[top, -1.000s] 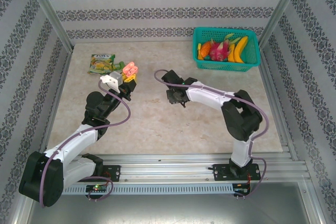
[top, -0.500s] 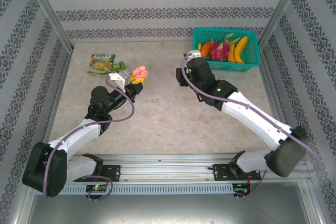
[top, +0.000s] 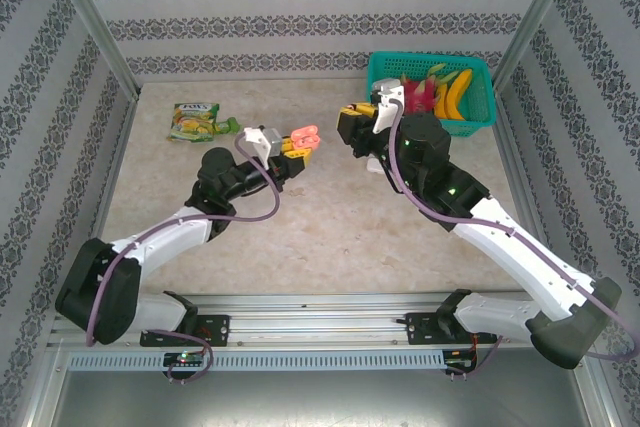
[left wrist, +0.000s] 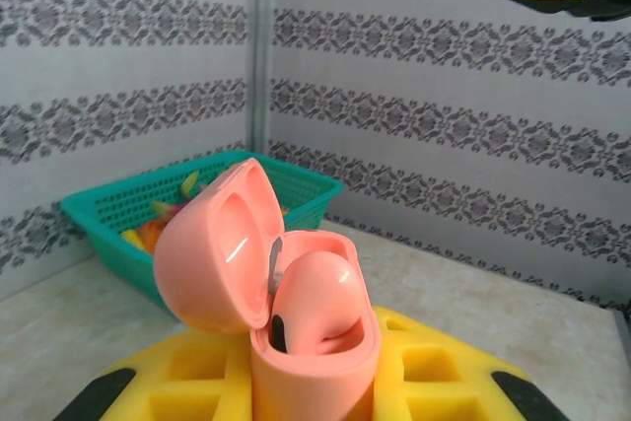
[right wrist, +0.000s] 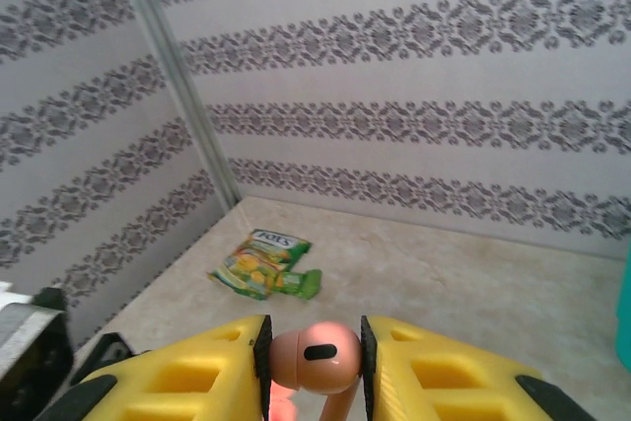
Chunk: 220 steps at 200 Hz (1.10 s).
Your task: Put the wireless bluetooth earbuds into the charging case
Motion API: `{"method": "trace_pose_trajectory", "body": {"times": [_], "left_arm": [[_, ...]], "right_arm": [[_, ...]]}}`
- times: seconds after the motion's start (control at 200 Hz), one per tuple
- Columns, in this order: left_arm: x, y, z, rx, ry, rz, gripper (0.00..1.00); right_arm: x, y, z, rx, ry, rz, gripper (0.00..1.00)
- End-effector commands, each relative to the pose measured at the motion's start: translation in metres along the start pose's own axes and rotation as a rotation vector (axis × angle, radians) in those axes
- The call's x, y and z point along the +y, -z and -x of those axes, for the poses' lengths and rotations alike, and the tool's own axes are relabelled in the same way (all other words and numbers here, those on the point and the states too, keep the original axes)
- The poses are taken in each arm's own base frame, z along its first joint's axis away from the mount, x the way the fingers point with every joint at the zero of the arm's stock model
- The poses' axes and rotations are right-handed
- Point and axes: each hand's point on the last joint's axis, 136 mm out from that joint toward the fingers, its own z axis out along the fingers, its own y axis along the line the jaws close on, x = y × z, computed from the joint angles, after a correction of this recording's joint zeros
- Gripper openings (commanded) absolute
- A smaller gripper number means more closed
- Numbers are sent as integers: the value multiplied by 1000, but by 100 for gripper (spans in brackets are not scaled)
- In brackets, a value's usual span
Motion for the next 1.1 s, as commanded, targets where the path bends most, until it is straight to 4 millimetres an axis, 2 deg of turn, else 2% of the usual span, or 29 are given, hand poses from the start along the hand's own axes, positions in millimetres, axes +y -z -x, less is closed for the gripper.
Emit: {"method": "trace_pose_trajectory", "body": {"times": [0.0, 0.185, 0.37, 0.56, 1.094], "left_arm": [[-14, -14, 22, -46, -51, -64, 0], [-21, -33, 30, -66, -59, -80, 0], [-25, -45, 36, -81, -63, -80, 0], [-28, -49, 37, -86, -69, -81, 0], [-28, -52, 50, -104, -77, -80, 0]], "right_arm": [[13, 2, 10, -50, -4, 96, 31], [9, 2, 9, -67, -83, 142, 31], [2, 5, 7, -66, -171, 179, 31], [-1, 9, 5, -62, -208, 188, 31], [-6, 6, -10, -60, -120, 180, 30]]}}
